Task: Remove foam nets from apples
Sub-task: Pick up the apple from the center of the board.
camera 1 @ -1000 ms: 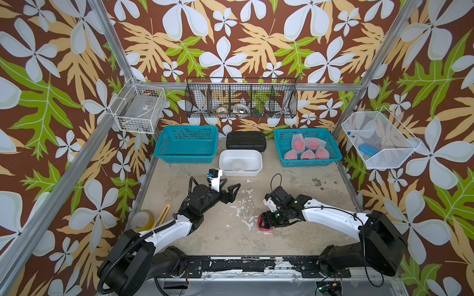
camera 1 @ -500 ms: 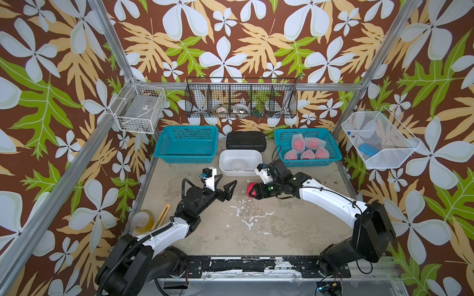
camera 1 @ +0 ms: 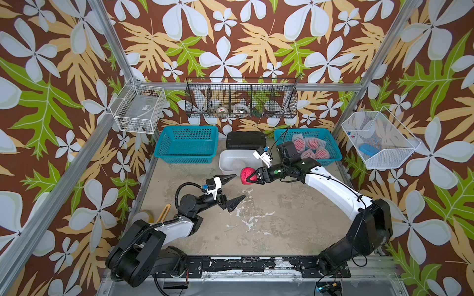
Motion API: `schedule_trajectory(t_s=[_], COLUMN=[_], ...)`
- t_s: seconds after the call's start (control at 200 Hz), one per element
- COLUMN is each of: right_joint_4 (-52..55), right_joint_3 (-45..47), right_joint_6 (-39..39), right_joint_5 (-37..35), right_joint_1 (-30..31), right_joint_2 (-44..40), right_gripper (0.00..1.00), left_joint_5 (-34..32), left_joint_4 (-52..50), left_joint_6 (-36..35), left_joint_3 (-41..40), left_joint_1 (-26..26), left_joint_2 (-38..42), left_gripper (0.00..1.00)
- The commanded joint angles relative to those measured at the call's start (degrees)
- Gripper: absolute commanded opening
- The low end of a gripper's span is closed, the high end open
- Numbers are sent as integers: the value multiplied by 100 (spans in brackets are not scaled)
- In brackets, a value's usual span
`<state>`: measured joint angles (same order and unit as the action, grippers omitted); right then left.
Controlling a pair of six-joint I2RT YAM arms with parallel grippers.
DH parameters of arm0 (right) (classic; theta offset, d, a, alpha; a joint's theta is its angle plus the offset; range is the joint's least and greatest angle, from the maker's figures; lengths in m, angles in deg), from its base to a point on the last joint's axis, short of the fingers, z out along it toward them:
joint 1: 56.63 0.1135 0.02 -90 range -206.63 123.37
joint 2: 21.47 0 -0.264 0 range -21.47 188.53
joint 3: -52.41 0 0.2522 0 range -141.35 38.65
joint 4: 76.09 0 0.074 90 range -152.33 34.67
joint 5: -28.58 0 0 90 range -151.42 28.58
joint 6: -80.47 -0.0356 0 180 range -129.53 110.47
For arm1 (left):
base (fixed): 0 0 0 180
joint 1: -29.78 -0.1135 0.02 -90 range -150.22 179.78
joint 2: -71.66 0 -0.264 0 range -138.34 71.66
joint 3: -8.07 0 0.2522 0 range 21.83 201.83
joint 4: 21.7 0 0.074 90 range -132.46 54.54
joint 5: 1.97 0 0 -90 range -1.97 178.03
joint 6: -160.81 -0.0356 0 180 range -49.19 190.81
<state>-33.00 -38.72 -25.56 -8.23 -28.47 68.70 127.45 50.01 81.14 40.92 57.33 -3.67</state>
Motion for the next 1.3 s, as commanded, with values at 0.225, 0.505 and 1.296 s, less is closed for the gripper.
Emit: schedule_trajectory(t_s=[0.225,0.505,1.296], right_joint_4=[101,39,-1020], right_joint_3=[285,111,204], right_joint_6=[224,190,-553], right_joint_5=[832,895,-302], right_joint_1=[290,304,-241], right_joint_2=[-208,-189,-781], right_gripper=[46,47,89], left_joint_5=[298,338,-193], left_joint_4=[-57,-490,-1028], left_joint_6=[-609,-810,-1103], left_joint_3=[388,468,830], left_joint_1=[270,268,163], left_joint_2=[-241,-283,-255], left_gripper=[100,94,37])
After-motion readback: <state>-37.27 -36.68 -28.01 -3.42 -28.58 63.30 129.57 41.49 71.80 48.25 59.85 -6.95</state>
